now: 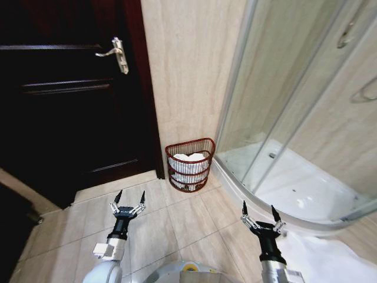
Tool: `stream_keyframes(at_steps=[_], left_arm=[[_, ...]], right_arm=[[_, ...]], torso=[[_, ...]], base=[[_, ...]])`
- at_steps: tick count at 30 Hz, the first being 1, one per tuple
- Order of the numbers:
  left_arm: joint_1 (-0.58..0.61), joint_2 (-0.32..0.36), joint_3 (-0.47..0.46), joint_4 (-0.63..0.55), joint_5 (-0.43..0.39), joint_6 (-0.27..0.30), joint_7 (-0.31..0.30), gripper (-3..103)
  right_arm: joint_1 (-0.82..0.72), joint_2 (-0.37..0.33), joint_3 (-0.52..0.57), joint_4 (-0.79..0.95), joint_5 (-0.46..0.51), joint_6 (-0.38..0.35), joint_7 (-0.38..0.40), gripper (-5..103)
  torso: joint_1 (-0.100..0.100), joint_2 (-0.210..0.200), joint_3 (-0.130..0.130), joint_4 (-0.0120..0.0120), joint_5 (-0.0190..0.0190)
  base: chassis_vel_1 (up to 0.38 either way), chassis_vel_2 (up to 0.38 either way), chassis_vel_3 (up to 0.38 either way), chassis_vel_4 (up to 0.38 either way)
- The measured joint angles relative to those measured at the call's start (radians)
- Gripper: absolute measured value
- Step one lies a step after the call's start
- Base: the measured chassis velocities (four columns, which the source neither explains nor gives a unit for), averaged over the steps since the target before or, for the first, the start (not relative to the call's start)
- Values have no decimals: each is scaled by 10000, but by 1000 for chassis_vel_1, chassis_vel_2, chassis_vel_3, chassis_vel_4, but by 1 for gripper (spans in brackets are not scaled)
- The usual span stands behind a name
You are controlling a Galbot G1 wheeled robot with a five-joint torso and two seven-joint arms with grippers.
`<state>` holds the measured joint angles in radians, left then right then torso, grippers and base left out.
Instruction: Discard the used towel into the hamper.
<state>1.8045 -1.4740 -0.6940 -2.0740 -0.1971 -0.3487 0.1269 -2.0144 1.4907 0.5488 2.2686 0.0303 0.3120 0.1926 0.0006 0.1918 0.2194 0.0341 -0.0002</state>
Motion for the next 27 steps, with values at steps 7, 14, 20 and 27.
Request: stream_keyframes(at_steps=[7,14,20,27], left_arm=[[-41,30,-26,99,-16,-69,0,100],[-81,66,-91,232,-226,-412,29,100],[-140,74,-168,256,-456,-603,68,100],[-122,133,-245,249,-474,-618,83,100]], right_arm=[[-2,18,-10,38,21,71,168,100],[-30,37,-81,91,12,38,546,100],[-118,34,-80,129,-2,-49,768,100],[-197,68,-62,99,-26,-59,876,100]], torso=[[-2,-54,-56,1,1],[-3,-42,-49,-2,2],[-4,-21,-34,2,1],[-6,-7,-25,0,0]], base=[[-97,-91,-81,-87],[-96,-90,-91,-100],[-28,-27,-32,-22],[-15,-65,17,68]])
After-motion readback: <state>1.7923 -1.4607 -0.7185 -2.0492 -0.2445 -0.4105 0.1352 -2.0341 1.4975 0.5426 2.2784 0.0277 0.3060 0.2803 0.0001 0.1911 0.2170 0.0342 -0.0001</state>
